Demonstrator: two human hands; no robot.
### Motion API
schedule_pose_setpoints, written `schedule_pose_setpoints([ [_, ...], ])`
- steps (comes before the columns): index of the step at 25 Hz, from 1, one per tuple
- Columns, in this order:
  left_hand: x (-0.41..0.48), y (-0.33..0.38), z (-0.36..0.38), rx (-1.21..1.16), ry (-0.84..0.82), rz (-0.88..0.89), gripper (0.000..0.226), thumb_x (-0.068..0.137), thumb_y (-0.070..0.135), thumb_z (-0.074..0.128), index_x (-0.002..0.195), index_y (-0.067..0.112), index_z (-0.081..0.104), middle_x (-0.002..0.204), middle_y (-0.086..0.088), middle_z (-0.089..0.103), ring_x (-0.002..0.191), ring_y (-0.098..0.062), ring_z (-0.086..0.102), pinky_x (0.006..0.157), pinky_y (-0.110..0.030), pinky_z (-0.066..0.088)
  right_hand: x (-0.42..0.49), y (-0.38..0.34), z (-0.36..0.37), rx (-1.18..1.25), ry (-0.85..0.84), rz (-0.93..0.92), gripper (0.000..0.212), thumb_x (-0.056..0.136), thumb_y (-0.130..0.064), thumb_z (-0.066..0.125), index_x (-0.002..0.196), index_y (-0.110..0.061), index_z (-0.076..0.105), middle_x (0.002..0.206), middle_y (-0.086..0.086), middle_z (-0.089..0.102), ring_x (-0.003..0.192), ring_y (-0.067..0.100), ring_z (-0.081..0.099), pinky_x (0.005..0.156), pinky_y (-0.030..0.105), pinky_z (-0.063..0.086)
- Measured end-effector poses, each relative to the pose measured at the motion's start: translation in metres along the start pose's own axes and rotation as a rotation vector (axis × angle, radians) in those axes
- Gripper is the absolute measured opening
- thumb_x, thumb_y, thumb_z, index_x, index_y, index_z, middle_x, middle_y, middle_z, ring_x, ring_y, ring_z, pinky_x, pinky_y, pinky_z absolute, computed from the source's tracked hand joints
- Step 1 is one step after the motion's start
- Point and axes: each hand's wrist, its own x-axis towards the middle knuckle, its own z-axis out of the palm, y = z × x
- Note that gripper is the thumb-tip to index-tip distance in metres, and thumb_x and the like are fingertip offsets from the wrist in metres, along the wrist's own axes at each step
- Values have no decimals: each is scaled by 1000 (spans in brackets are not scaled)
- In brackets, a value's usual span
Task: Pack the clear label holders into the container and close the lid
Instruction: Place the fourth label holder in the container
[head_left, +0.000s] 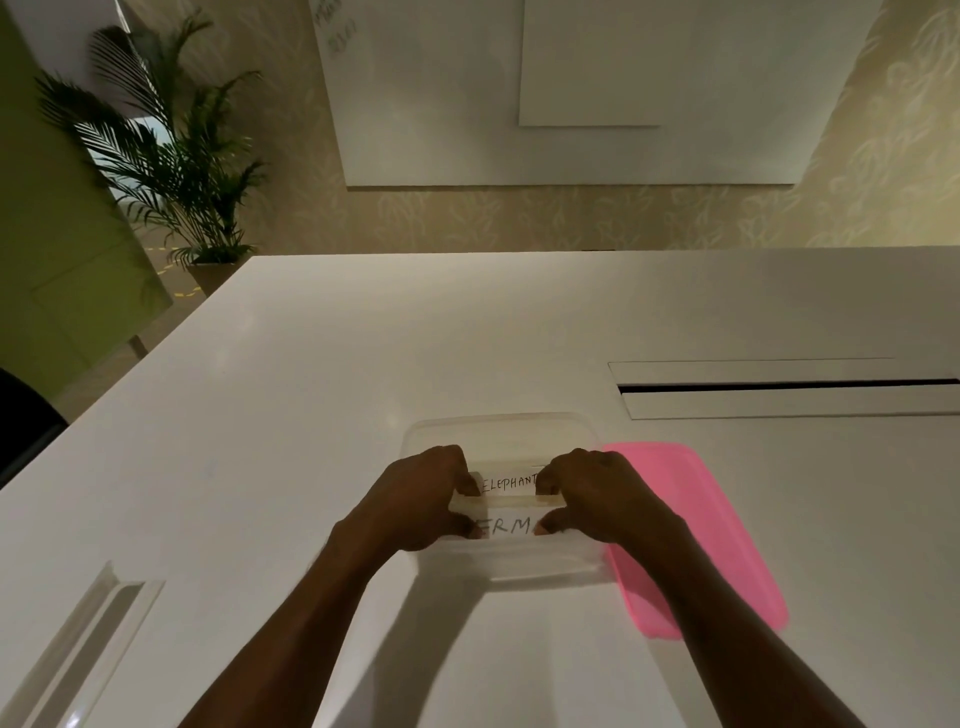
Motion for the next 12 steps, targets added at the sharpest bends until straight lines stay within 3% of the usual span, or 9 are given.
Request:
schedule_pose_setpoints([
  [4, 1, 1, 1, 78, -34, 25, 45, 86, 50, 75, 122, 24, 68, 116, 10, 64, 105, -17, 65, 87, -32, 51, -1, 0, -2, 89, 8, 15, 40, 96, -50, 64, 125, -23, 69, 128, -7, 67, 120, 17, 63, 95, 31, 45],
  [8, 3, 3, 1, 178, -76, 76, 32, 100, 42, 56, 129, 36, 68, 124, 9, 61, 114, -16, 62, 93, -35, 50, -3, -1, -1, 72, 47, -4, 31, 102, -40, 59, 120, -17, 69, 117, -2, 67, 110, 17, 66, 93, 33, 50],
  [12, 8, 3, 5, 238, -58, 61, 33, 103, 37, 49, 131, 35, 66, 128, 5, 62, 117, -19, 61, 94, -32, 45, -8, 1, -1, 227, 107, -23, 14, 93, -32, 71, 106, -27, 67, 106, -13, 68, 91, 7, 61, 76, 25, 40],
])
